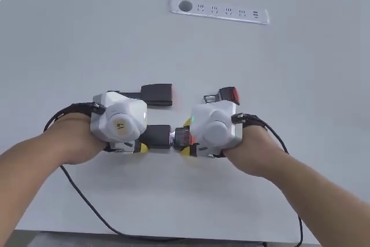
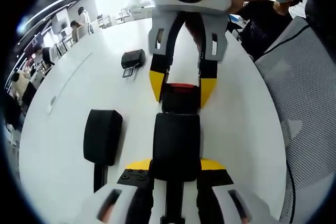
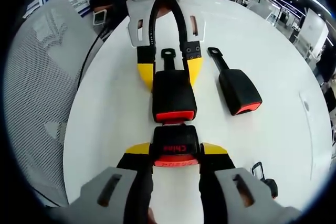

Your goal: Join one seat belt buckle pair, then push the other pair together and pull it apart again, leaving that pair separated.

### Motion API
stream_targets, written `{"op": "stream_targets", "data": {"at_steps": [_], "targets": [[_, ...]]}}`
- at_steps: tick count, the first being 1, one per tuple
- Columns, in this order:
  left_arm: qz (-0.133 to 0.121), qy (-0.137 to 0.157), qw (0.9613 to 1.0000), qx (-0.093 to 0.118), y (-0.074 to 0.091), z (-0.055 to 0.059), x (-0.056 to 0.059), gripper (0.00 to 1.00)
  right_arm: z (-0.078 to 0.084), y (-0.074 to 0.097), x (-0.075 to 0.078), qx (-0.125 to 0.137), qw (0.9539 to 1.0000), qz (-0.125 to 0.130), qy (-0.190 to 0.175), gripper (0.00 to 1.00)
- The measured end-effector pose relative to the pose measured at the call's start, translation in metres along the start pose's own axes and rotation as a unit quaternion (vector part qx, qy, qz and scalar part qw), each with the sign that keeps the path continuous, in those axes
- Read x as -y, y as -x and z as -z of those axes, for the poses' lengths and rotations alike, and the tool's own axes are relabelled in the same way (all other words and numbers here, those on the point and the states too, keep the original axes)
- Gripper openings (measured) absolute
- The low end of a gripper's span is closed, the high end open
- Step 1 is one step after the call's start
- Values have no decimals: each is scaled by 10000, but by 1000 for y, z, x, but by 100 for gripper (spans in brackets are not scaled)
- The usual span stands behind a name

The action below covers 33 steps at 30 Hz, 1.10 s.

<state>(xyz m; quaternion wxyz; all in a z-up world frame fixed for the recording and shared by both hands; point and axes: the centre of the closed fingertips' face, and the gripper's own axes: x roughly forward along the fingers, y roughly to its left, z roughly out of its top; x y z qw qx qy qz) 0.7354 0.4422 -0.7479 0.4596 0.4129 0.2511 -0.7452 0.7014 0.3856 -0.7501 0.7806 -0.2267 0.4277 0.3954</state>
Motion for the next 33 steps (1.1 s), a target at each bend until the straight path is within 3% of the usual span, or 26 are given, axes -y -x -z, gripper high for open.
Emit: {"op": "stream_targets", "data": {"at_steps": [9, 33], "targets": [[76, -118, 9994, -312, -2, -1, 1, 30, 5, 4, -1, -180, 9998, 2, 107, 30], [90, -15, 9999, -142, -1, 0, -1, 30, 5, 6, -2, 41, 10000, 0, -88, 30]]}}
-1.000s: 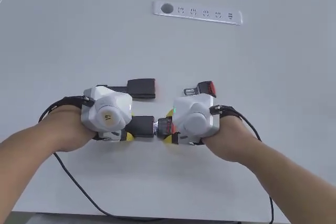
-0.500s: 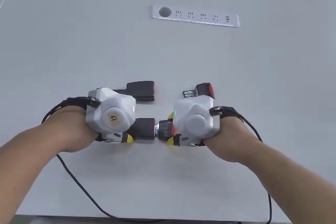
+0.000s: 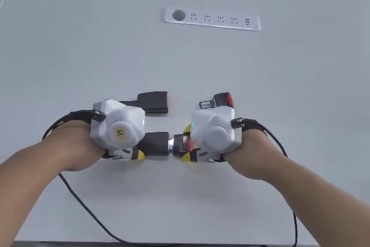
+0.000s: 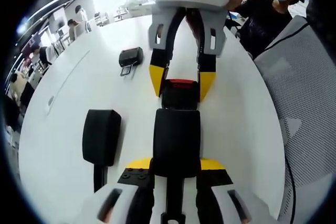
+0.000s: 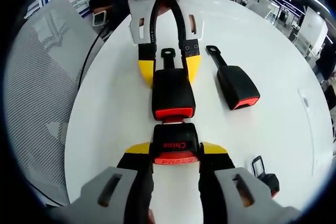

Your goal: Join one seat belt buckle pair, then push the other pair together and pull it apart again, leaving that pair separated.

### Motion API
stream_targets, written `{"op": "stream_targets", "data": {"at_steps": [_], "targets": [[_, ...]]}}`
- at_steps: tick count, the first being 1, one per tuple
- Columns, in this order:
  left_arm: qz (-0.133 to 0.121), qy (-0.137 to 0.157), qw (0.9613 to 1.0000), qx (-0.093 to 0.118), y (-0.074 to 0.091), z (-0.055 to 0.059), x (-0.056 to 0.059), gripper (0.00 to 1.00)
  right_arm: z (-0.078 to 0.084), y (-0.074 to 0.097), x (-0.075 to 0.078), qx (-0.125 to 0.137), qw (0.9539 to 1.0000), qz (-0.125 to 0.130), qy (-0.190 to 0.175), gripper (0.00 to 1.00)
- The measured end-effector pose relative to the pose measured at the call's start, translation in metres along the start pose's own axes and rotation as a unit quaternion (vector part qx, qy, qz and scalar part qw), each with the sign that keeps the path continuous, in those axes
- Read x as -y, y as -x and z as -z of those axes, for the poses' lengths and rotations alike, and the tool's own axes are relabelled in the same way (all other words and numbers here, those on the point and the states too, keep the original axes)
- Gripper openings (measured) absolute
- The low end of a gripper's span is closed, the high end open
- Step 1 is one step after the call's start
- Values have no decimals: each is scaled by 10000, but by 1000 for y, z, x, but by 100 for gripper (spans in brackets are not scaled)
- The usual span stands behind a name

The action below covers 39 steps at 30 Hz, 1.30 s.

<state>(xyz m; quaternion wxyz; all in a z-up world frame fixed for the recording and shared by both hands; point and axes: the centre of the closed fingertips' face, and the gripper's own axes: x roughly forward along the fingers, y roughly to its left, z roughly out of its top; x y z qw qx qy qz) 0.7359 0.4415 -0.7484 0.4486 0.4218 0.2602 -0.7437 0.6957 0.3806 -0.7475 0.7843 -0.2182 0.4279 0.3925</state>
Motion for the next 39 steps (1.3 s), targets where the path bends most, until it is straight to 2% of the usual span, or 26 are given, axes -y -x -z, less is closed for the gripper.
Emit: {"op": "stream_targets", "data": {"at_steps": [6, 11, 22, 31, 39], "targets": [[-10, 24, 9999, 119, 1, 1, 0, 30, 0, 1, 0, 88, 10000, -14, -29, 31], [-25, 34, 9999, 129, 1, 0, 0, 29, -1, 1, -1, 183, 9998, -56, -67, 31], [-35, 61, 9998, 200, 2, 2, -1, 30, -1, 1, -1, 261, 9996, 28, -132, 31], [-54, 10, 9999, 113, 2, 3, 0, 30, -1, 0, -1, 237, 9997, 56, -96, 32], [-101, 150, 9998, 92, 3, 4, -1, 32, -1, -1, -1, 171, 9998, 68, -85, 33]]}}
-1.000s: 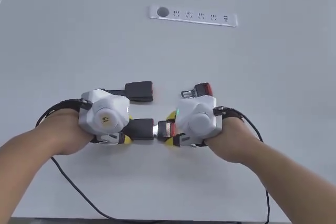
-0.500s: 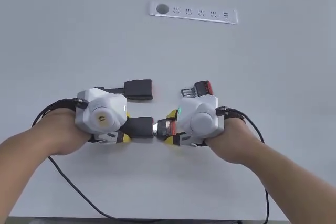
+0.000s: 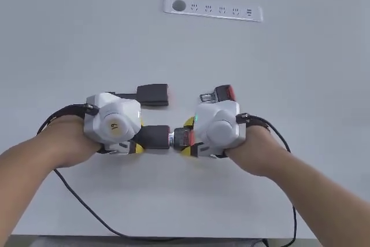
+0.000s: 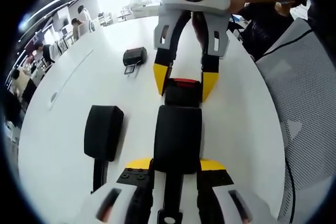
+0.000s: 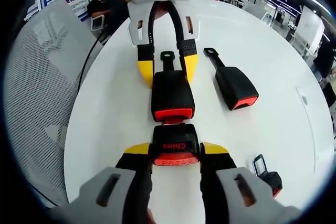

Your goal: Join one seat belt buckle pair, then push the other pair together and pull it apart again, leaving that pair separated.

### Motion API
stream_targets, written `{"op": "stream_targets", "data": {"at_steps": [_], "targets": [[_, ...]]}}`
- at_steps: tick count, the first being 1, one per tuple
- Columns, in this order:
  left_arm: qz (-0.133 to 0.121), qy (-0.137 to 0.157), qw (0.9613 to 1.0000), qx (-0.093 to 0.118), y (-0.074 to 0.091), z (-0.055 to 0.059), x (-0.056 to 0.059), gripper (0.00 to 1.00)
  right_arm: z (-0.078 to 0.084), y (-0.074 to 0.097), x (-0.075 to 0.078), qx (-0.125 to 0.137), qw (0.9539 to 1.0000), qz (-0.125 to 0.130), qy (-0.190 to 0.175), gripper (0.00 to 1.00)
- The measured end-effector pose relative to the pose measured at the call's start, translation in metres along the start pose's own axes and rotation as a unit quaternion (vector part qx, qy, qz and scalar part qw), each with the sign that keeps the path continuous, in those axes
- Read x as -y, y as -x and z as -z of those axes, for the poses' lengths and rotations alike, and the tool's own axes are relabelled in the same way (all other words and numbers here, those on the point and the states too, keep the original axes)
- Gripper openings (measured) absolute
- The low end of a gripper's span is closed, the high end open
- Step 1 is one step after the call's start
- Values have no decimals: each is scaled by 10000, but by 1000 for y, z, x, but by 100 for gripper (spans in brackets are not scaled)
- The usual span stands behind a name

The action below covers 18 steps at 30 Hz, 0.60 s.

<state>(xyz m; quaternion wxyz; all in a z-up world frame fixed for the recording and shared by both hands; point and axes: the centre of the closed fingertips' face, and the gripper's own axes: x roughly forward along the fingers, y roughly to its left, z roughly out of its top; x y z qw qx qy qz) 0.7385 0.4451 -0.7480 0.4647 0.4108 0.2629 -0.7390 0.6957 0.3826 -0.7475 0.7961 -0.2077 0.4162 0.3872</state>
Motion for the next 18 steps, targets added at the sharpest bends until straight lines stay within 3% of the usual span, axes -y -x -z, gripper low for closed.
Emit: {"op": "stream_targets", "data": {"at_steps": [4, 11, 16, 18], "targets": [[12, 168, 9999, 12, 1, 2, 0, 32, 0, -1, 0, -57, 10000, 26, 6, 34], [-23, 178, 9998, -26, 2, 2, 4, 38, -3, -1, 1, 39, 9999, 90, -56, 37], [-77, 304, 9993, 203, 13, -8, 7, 41, -12, 10, -1, 192, 9998, 75, -66, 36], [-206, 263, 9993, 192, 18, -12, 4, 45, -16, 14, -1, 280, 9995, 89, -92, 37]]}}
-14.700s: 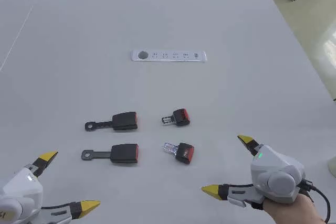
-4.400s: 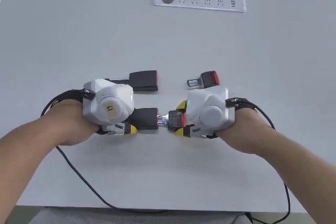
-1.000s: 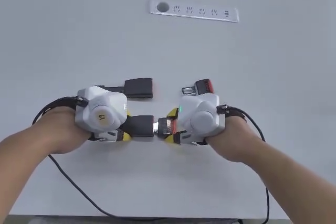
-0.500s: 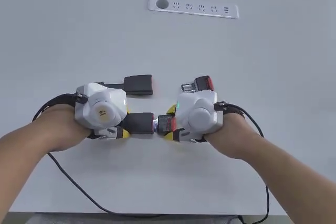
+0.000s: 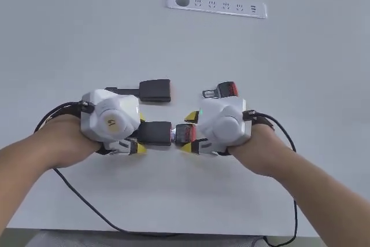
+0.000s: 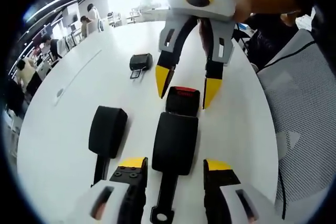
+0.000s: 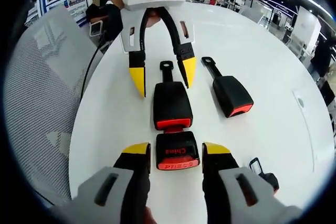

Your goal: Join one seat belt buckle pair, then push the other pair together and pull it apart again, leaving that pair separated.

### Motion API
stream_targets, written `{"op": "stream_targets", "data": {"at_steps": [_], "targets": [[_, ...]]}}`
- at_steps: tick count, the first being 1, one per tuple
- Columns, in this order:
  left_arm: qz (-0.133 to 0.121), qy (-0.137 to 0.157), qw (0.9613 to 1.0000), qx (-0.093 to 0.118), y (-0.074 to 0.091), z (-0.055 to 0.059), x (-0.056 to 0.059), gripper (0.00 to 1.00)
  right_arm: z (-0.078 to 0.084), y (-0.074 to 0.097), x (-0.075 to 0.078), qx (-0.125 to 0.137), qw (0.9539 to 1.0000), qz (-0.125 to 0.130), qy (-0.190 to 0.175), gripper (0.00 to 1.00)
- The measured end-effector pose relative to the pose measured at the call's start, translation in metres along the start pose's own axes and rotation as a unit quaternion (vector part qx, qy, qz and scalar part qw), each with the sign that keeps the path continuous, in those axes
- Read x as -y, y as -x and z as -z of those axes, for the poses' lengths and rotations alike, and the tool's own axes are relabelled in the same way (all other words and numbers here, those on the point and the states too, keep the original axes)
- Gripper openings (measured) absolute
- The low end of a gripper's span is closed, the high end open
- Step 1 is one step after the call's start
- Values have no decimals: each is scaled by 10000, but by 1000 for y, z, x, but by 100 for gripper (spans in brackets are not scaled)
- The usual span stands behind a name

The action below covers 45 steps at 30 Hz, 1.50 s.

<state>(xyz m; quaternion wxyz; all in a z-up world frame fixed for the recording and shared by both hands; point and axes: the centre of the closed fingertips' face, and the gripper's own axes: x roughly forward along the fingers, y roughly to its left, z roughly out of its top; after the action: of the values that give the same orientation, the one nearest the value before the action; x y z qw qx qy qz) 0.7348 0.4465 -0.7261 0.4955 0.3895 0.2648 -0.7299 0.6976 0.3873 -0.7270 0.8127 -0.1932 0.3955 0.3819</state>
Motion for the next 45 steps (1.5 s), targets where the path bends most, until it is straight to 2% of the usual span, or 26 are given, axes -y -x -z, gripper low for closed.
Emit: {"op": "stream_targets", "data": {"at_steps": [1, 3, 5, 9, 12, 18, 23, 34, 40, 45], "targets": [[-48, 36, 10000, 43, 4, -4, -2, 45, -1, 2, -1, 18, 10000, -18, 12, 37], [-61, 201, 9992, 343, 7, -18, -3, 44, -3, 6, -1, 51, 10000, -39, 22, 37], [-88, 241, 9987, 430, 12, -25, -7, 44, -3, 9, 2, 43, 10000, -14, 52, 36], [-243, 173, 9989, 368, 15, -31, -16, 44, -5, 18, 12, 79, 9999, 94, 95, 36], [-293, 163, 9986, 405, 15, -35, -25, 44, -3, 25, 23, 79, 9997, 202, 101, 36], [-331, 96, 9987, 380, 12, -36, -35, 44, 12, 33, 44, -39, 9993, 378, 54, 36], [-385, 99, 9986, 354, 6, -33, -47, 44, 27, 34, 60, -153, 9987, 487, 52, 35], [-413, 44, 9986, 337, -4, -34, -72, 43, 58, 46, 99, -350, 9967, 733, 34, 36], [-420, -51, 9988, 253, -10, -33, -85, 43, 61, 54, 113, -377, 9962, 780, 100, 36], [-412, -99, 9989, 209, -14, -32, -91, 44, 63, 51, 118, -392, 9965, 731, 133, 37]]}}
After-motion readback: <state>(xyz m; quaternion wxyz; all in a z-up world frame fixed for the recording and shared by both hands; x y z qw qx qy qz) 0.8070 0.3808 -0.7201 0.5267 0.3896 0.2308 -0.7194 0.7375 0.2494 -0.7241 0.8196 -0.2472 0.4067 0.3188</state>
